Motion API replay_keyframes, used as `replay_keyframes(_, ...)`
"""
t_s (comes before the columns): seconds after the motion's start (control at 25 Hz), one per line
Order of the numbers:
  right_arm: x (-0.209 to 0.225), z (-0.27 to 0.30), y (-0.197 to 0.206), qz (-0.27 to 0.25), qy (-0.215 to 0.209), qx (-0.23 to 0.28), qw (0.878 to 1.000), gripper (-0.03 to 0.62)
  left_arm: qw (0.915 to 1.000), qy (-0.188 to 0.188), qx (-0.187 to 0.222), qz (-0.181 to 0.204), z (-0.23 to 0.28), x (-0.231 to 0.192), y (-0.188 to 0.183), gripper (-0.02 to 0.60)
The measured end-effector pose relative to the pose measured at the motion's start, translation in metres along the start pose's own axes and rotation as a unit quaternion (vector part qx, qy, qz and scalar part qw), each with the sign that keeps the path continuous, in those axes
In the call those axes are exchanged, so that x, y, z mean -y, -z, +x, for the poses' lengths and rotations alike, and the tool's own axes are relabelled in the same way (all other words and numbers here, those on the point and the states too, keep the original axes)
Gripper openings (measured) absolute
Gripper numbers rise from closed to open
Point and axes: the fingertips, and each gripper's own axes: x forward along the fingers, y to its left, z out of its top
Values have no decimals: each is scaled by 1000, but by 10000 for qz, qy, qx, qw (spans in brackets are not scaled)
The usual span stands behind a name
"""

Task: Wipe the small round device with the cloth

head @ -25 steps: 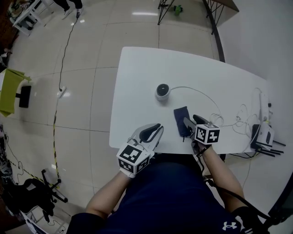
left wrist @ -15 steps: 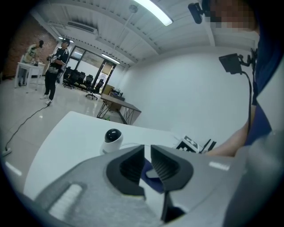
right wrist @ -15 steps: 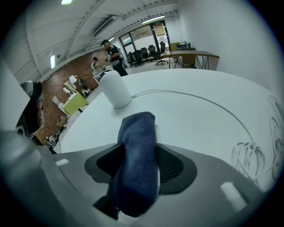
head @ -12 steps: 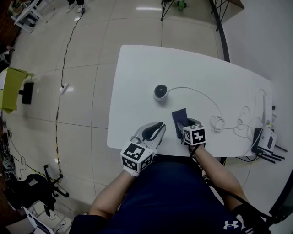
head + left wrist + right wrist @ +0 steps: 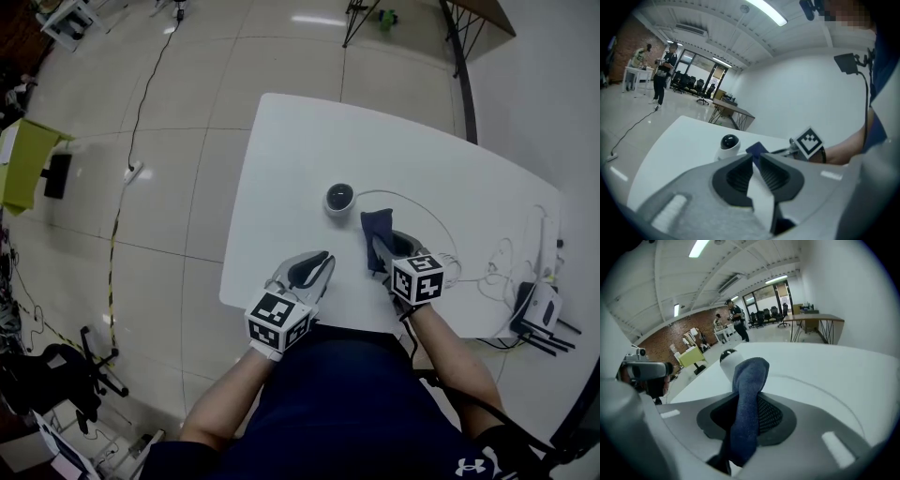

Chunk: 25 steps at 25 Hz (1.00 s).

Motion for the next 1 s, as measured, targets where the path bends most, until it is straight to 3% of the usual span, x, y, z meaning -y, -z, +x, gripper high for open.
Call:
replay_keyframes(0.12,-9,-1,-51,-742,103,405,9964,104,9999,-126,79,-47,-5,-9,-3,43)
replay_keyframes(0.24,-37,2,-94,-1649,87,633,9842,104,9995,-236,162,-96,-11,-14,-4,43)
replay_keyframes(0.48,-96,25,-109,-3608,111,447,9315,104,9978,-555,275,-254,-31,-30,2,43)
replay_keyframes(0.64,-105,41,-95,-4227,216,178,9058,104,9965,-702,300,-352,-44,-38,8,43)
replay_keyframes(0.72,-102,42,-95,-4204,233,140,9070,104,9963,-727,289,-369,-47,-40,9,43)
replay_keyframes(0.84,-93,39,-102,-3889,232,164,9209,104,9965,-707,258,-353,-47,-41,9,43)
replay_keyframes(0.92,-83,37,-108,-3516,214,202,9357,104,9971,-654,235,-304,-43,-39,5,43)
replay_keyframes(1.0,-71,37,-108,-2845,78,247,9583,104,9978,-582,202,-235,-38,-36,1,43)
